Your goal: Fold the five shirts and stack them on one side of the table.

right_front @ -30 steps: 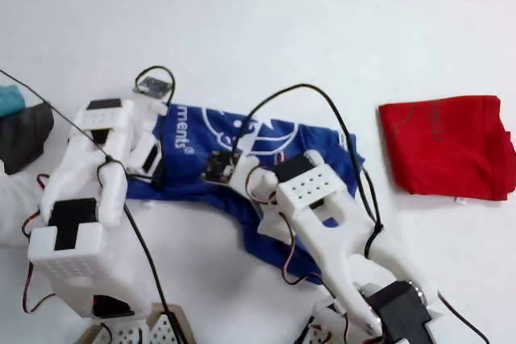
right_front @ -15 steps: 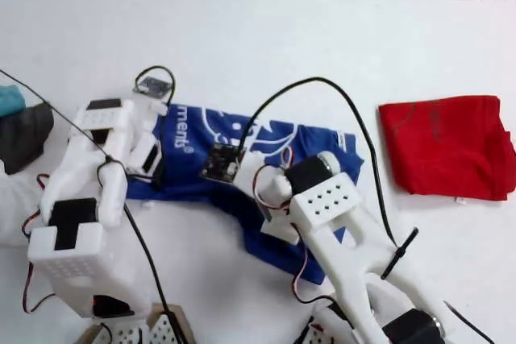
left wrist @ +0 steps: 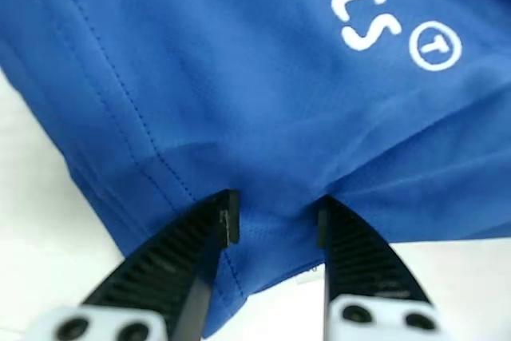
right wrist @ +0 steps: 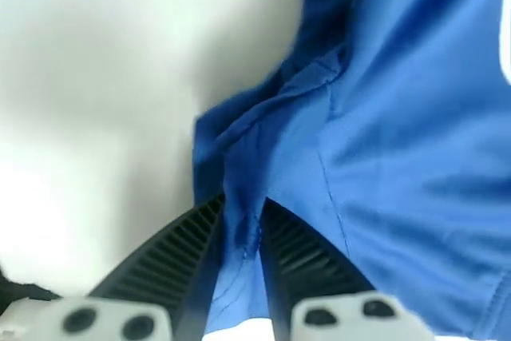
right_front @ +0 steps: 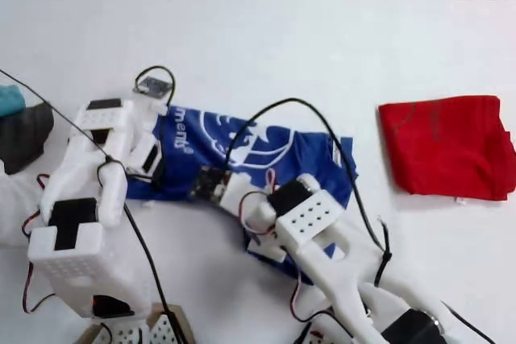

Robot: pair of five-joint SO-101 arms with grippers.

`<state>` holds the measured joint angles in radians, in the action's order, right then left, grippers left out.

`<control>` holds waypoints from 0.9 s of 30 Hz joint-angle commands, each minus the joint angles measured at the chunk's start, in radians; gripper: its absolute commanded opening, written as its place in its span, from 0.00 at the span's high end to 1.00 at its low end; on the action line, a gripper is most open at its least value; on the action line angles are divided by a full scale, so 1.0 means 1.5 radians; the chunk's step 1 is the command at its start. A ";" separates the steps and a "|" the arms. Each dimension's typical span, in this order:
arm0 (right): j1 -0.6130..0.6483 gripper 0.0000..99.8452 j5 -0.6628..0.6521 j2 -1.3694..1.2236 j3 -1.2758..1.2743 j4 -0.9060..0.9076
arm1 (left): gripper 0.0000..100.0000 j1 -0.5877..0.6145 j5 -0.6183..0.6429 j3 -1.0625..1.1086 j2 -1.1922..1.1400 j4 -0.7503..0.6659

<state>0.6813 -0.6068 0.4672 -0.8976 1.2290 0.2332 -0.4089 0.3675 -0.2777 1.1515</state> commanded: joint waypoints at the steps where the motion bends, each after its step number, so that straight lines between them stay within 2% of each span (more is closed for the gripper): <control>1: -0.035 0.91 0.003 0.022 0.000 -0.001 | 0.82 -0.008 0.007 0.002 0.001 -0.041; 4: -0.043 0.79 0.004 0.030 0.015 0.026 | 0.82 -0.008 0.006 0.002 0.001 -0.041; 6: -0.043 0.75 0.003 0.040 0.055 0.058 | 0.82 -0.007 0.004 0.002 0.005 -0.038; 9: -0.044 0.76 0.005 0.077 0.139 0.107 | 0.82 -0.003 0.004 -0.018 0.007 -0.012; 15: -0.066 0.83 0.005 0.156 0.271 0.168 | 0.82 0.027 0.004 -0.187 0.007 0.172; 21: -0.162 0.84 0.004 0.158 0.262 0.150 | 0.82 0.043 0.004 -0.379 0.002 0.309; 24: -0.177 0.84 0.003 0.158 0.257 0.137 | 0.82 0.039 0.005 -0.430 0.001 0.340; 27: -0.221 0.84 0.008 0.144 0.215 0.039 | 0.82 0.020 0.004 -0.421 -0.001 0.338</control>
<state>0.4097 -0.6068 0.6728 -0.5508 1.4055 0.2900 -0.4058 -0.2294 -0.2900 1.6410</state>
